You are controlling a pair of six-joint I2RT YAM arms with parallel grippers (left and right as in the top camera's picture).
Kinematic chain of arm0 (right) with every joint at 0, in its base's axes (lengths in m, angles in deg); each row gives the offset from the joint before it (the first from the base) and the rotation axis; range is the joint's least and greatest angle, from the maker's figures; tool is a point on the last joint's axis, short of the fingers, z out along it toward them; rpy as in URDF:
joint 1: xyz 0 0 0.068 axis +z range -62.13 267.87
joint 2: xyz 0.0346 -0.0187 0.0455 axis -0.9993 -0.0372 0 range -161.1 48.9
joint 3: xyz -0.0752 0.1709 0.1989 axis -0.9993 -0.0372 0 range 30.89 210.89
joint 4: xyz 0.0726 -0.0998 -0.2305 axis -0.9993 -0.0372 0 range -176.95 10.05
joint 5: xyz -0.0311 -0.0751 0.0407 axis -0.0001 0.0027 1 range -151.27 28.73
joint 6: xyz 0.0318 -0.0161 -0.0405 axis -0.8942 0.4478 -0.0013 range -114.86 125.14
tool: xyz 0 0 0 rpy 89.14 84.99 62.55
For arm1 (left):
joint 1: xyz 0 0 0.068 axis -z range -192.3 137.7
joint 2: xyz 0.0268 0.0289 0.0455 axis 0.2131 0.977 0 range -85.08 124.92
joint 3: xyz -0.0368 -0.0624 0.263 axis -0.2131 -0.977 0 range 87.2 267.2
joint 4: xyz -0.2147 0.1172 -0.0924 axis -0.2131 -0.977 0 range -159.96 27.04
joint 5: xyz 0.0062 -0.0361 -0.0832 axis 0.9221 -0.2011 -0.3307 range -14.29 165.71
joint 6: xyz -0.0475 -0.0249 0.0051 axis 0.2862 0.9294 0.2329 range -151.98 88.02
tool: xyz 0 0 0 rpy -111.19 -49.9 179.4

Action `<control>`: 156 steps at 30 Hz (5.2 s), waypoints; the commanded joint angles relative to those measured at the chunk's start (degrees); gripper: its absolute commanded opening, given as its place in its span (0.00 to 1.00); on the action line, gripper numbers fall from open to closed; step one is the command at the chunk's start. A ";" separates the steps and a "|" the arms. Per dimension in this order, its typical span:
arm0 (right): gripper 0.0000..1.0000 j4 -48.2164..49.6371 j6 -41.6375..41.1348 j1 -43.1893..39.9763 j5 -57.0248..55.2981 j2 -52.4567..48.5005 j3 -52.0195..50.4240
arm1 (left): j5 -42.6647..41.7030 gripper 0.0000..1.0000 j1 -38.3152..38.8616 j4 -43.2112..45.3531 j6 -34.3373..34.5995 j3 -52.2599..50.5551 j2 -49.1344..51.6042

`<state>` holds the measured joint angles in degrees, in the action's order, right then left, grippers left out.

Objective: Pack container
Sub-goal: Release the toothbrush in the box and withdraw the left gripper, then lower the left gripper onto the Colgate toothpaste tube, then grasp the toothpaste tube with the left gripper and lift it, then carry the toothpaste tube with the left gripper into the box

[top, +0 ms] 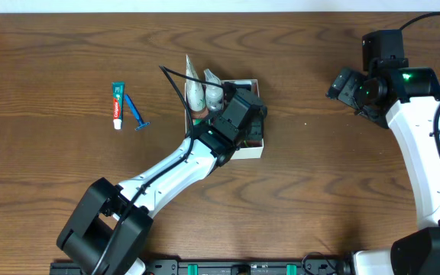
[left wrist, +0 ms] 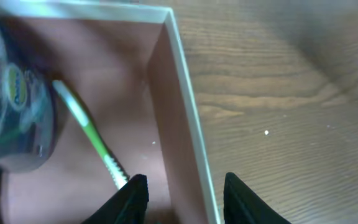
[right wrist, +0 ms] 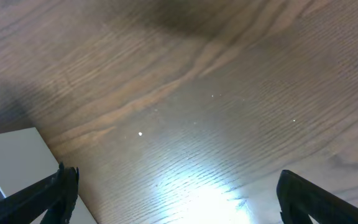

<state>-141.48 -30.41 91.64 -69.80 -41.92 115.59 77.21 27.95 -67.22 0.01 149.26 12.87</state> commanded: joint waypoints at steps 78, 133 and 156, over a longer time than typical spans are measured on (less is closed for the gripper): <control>0.99 -0.02 0.02 -0.37 -0.20 1.16 0.79 | -0.26 0.62 -49.94 -9.09 -36.89 1.79 13.70; 0.99 0.00 0.02 -0.37 -0.20 1.16 0.79 | -17.79 0.19 -33.27 -18.40 -25.55 1.81 -31.17; 0.99 -0.02 0.02 -0.37 -0.20 1.16 0.79 | -6.54 0.13 -7.23 -9.03 -17.00 1.81 -10.38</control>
<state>-141.48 -30.41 91.64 -69.80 -41.92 115.59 64.91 19.75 -76.72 -19.69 151.25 1.27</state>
